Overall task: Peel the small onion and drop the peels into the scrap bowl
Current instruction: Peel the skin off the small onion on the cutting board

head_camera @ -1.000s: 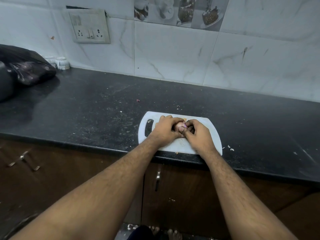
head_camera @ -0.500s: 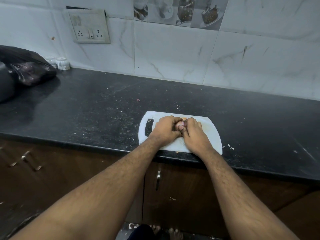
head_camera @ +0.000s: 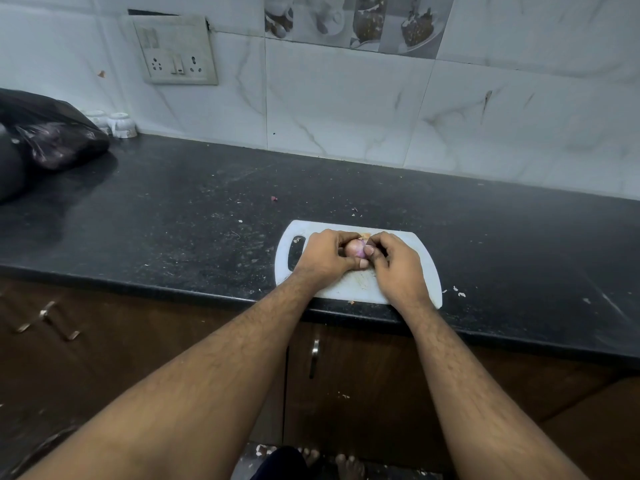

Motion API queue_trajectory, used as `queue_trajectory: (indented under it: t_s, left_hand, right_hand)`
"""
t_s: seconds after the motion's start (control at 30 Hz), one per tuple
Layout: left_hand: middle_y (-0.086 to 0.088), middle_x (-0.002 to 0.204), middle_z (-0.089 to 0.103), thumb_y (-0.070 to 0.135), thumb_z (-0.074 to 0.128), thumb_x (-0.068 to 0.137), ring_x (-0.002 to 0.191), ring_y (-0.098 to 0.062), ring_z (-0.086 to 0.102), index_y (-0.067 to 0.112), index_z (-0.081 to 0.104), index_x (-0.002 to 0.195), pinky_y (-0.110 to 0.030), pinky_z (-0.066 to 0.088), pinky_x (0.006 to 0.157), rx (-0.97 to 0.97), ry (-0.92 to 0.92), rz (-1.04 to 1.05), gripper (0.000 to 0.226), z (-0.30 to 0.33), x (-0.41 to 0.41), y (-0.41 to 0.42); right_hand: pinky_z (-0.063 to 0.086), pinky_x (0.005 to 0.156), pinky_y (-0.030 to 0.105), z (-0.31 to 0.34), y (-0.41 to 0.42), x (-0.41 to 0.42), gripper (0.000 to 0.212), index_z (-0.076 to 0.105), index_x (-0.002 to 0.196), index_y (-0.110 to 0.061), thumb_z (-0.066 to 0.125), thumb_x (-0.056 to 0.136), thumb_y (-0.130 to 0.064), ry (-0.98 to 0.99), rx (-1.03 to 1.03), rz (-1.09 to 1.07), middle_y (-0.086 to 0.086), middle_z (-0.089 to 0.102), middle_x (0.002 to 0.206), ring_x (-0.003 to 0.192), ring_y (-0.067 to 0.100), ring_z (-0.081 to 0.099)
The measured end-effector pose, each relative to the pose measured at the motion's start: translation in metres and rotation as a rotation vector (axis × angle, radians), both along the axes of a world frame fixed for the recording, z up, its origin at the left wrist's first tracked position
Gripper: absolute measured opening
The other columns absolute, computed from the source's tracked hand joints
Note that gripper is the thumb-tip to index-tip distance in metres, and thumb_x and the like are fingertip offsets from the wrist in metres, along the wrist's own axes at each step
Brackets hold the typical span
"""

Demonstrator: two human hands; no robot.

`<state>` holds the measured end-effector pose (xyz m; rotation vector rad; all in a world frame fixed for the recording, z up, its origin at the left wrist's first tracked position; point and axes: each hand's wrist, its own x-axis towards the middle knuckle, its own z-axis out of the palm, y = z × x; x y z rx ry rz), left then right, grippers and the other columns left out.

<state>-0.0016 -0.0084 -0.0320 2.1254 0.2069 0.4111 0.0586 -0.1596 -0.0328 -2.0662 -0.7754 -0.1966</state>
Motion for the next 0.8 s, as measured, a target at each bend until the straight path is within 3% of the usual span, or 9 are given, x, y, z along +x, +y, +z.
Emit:
queue_trajectory:
  t_s: [0.1,0.2,0.3,0.37,0.47,0.63,0.8]
  left_hand:
    - [0.006,0.108,0.078,0.033,0.092,0.075,0.106,-0.007,0.068,0.019,0.075,0.124,-0.002,0.041,0.085,0.036,0.005,0.051,0.054,-0.0017,0.0012,-0.002]
    - [0.015,0.094,0.073,0.035,0.09,0.076,0.092,-0.001,0.067,0.02,0.078,0.117,-0.001,0.043,0.075,0.022,0.003,0.119,0.045,-0.0034,0.0023,-0.0024]
    - [0.009,0.107,0.078,0.032,0.093,0.072,0.094,0.001,0.066,0.017,0.075,0.123,-0.005,0.05,0.085,0.007,0.003,0.127,0.056,-0.0034,0.0041,-0.0026]
    - [0.004,0.105,0.078,0.029,0.096,0.068,0.094,-0.003,0.066,0.014,0.072,0.122,-0.001,0.046,0.074,-0.012,0.011,0.13,0.061,-0.0028,0.0047,-0.0025]
    - [0.006,0.088,0.071,0.028,0.094,0.071,0.075,-0.002,0.061,0.018,0.061,0.105,-0.008,0.04,0.061,0.011,0.014,0.133,0.048,-0.0049,0.0061,-0.0023]
    - [0.014,0.079,0.065,0.027,0.09,0.078,0.07,0.002,0.057,0.018,0.053,0.099,-0.009,0.039,0.06,0.043,-0.008,0.105,0.043,-0.0077,0.0069,-0.0007]
    - [0.003,0.086,0.072,0.034,0.086,0.082,0.072,-0.008,0.061,0.018,0.051,0.102,-0.021,0.046,0.065,0.046,-0.01,0.061,0.044,-0.0081,0.0073,-0.0001]
  right_hand:
    - [0.038,0.071,0.017,-0.0009,0.0014,0.0016,0.012,0.059,0.09,-0.024,0.056,0.1,-0.018,-0.008,-0.051,-0.002,-0.005,0.066,0.091,0.088,0.014,0.059]
    - [0.039,0.077,0.027,-0.0027,0.0006,0.0055,0.012,0.058,0.092,-0.026,0.054,0.101,-0.02,-0.002,-0.097,0.02,-0.005,0.065,0.094,0.093,0.018,0.057]
    - [0.038,0.079,0.027,-0.0052,0.0011,0.0059,0.011,0.062,0.093,-0.024,0.056,0.1,-0.018,-0.007,-0.092,-0.006,-0.007,0.064,0.094,0.095,0.018,0.056]
    - [0.037,0.078,0.026,-0.0067,0.0021,0.0057,0.013,0.064,0.092,-0.021,0.056,0.098,-0.012,-0.007,-0.047,-0.096,-0.005,0.063,0.094,0.096,0.019,0.056]
    - [0.041,0.081,0.029,-0.0066,0.0056,0.0052,0.018,0.061,0.089,-0.022,0.054,0.097,-0.008,0.023,-0.088,-0.183,-0.002,0.06,0.097,0.1,0.023,0.056]
    - [0.045,0.085,0.034,-0.0051,0.0076,0.0018,0.013,0.063,0.093,-0.02,0.053,0.098,-0.013,-0.017,-0.138,-0.162,-0.006,0.052,0.098,0.104,0.021,0.052]
    - [0.044,0.088,0.033,-0.0011,0.0079,-0.0004,0.026,0.068,0.102,-0.016,0.049,0.102,-0.034,0.018,-0.132,-0.164,-0.006,0.056,0.1,0.105,0.018,0.053]
